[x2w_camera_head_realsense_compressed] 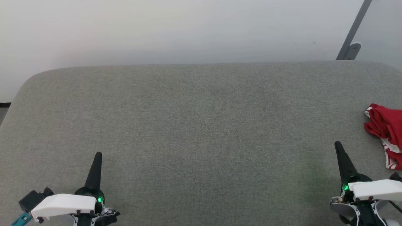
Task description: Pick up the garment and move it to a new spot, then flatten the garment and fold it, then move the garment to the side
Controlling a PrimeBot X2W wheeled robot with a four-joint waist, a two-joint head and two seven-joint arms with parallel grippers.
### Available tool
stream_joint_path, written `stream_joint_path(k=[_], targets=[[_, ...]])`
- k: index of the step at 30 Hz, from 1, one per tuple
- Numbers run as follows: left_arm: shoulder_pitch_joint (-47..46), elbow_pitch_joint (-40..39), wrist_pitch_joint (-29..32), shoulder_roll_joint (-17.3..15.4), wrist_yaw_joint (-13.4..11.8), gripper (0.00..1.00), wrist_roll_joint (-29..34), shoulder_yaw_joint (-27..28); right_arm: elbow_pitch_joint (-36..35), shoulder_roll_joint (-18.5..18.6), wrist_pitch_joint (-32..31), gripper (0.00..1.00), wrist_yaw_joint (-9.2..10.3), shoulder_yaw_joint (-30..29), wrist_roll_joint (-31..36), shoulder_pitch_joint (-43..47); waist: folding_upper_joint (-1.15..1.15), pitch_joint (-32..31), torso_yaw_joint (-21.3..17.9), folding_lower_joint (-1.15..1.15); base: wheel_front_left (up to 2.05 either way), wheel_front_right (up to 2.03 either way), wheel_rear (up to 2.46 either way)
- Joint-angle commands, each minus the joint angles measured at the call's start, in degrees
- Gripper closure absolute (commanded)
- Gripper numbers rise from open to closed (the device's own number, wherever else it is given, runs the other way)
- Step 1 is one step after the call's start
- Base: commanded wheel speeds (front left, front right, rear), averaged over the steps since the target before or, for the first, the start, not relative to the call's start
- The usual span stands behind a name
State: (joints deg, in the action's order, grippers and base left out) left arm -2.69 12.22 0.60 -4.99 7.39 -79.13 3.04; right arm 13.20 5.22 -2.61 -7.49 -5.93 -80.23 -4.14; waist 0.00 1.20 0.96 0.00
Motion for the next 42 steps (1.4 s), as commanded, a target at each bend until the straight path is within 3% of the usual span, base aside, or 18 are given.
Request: stream_joint_path(k=[1,36,42], targets=[[-1.2,-0.2,0.4,0.0,0.1,1.0,-1.4,0.3,-0.2,-0.2,-0.5,1.0,0.0,-0.2,-1.0,-0.8,0.0,0.0,0.0,0.0,0.0,0.0,0.0],[-3.8,1.8,4.6,0.6,0.2,1.0,-15.1,1.6,0.9,-2.5,-4.2,1.0,0.0,-0.7,-12.3,-2.4,0.0,-1.0,-0.9,0.0,0.0,0.0,0.0],[-3.8,1.8,4.6,0.7,0.2,1.0,-15.0,1.7,0.9,-2.5,-4.1,1.0,0.0,-0.7,-12.2,-2.3,0.0,-1.0,-1.0,0.0,0.0,0.0,0.0]])
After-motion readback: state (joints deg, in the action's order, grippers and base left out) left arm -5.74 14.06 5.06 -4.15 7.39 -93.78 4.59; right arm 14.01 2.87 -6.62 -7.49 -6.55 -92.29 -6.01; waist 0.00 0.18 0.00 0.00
